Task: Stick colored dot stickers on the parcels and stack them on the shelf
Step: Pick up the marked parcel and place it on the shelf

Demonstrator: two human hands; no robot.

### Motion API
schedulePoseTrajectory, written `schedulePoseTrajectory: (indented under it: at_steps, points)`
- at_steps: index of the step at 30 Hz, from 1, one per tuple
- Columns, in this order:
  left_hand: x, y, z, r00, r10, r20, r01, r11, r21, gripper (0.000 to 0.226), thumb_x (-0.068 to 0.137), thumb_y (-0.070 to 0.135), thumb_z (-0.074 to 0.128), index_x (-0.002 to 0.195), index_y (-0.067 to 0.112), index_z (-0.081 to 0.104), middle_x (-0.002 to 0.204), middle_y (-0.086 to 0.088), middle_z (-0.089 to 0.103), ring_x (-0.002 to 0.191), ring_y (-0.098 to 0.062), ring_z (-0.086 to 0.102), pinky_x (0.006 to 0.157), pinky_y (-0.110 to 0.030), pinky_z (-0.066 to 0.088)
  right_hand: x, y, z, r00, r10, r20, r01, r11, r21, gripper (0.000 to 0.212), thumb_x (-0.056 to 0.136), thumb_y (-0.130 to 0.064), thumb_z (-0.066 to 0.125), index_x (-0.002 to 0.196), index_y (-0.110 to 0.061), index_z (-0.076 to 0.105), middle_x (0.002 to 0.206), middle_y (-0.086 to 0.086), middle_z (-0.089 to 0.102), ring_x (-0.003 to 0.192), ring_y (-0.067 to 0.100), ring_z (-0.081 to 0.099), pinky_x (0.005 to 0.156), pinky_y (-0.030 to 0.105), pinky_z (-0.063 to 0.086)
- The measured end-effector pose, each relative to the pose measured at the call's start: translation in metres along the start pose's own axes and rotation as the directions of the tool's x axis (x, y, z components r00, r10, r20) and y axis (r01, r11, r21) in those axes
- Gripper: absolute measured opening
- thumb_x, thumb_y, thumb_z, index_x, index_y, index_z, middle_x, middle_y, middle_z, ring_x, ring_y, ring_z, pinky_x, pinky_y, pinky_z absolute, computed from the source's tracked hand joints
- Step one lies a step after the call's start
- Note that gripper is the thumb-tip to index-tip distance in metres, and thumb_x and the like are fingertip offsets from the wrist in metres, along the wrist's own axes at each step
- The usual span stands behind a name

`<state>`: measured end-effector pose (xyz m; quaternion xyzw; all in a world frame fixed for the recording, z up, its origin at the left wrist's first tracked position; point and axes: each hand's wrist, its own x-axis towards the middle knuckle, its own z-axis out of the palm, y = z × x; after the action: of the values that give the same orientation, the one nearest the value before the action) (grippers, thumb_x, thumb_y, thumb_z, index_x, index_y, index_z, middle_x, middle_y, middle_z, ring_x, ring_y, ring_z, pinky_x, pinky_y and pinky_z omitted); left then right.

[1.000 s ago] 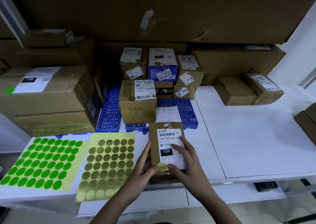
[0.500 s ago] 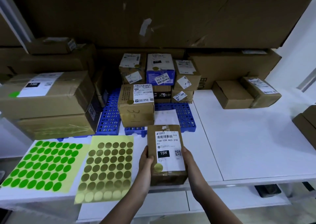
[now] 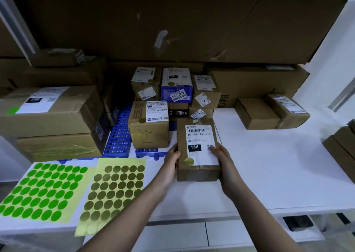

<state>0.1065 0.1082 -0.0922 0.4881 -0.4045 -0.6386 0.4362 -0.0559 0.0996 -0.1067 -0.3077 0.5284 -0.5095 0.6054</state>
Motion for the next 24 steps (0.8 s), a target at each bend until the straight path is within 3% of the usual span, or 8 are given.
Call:
schedulePoseTrajectory:
  at_steps: [4,6,9,13,19,24]
  points:
    - [0.008,0.002,-0.002,0.999,-0.03,-0.023,0.033,0.995,0.099,0.03,0.102,0.019,0.028,0.091,0.028,0.055,0.09,0.016,0.059,0.084,0.005,0.052,0.069,-0.01,0.043,0.034,-0.017,0.004,0.999,0.038,-0.036,-0.039,0.999,-0.036,0.036,0.091,-0.035,0.058,0.124,-0.021,0.05,0.113,0.003,0.067,0.099,0.021,0.065,0.075,0.035,0.053]
    - [0.01,0.0,-0.005,0.993,-0.107,-0.046,0.112,0.986,0.127,0.025,0.101,0.023,0.03,0.102,0.028,0.054,0.102,0.008,0.06,0.093,-0.002,0.053,0.078,-0.019,0.043,0.048,-0.02,0.007,0.997,0.065,-0.031,-0.066,0.996,-0.062,0.039,0.091,-0.039,0.058,0.125,-0.022,0.051,0.112,0.003,0.068,0.1,0.023,0.065,0.078,0.037,0.054]
    - [0.018,0.0,-0.013,0.983,-0.17,-0.064,0.177,0.978,0.114,0.032,0.099,0.03,0.035,0.129,0.027,0.046,0.118,0.002,0.057,0.113,-0.016,0.052,0.091,-0.03,0.041,0.065,-0.022,0.017,0.996,0.089,-0.006,-0.089,0.995,-0.052,0.042,0.09,-0.038,0.058,0.127,-0.018,0.053,0.113,0.008,0.07,0.099,0.027,0.067,0.069,0.034,0.055]
    - [0.029,0.005,-0.018,0.978,-0.2,-0.061,0.204,0.976,0.075,0.026,0.099,0.026,0.039,0.124,0.031,0.042,0.106,0.007,0.054,0.112,-0.019,0.05,0.094,-0.031,0.041,0.074,-0.023,0.029,0.997,0.072,0.04,-0.07,0.997,-0.041,0.033,0.095,-0.036,0.05,0.123,-0.018,0.059,0.108,0.008,0.071,0.093,0.026,0.068,0.065,0.032,0.055]
    - [0.039,0.003,-0.023,0.975,-0.21,-0.069,0.21,0.978,-0.017,0.014,0.098,0.019,0.043,0.104,0.027,0.052,0.11,0.005,0.058,0.117,-0.018,0.052,0.106,-0.032,0.039,0.084,-0.022,0.032,0.997,0.068,0.038,-0.066,0.996,-0.059,0.027,0.099,-0.036,0.04,0.098,-0.024,0.064,0.084,0.001,0.072,0.078,0.022,0.065,0.061,0.031,0.048]
    - [0.039,-0.003,-0.02,0.979,-0.174,-0.102,0.175,0.985,-0.002,0.037,0.097,0.017,0.042,0.135,0.019,0.042,0.118,0.002,0.056,0.116,-0.015,0.051,0.097,-0.029,0.041,0.087,-0.015,0.031,0.998,0.044,0.047,-0.039,0.993,-0.108,0.024,0.097,-0.036,0.044,0.111,-0.023,0.059,0.103,0.005,0.069,0.091,0.022,0.064,0.073,0.032,0.052]
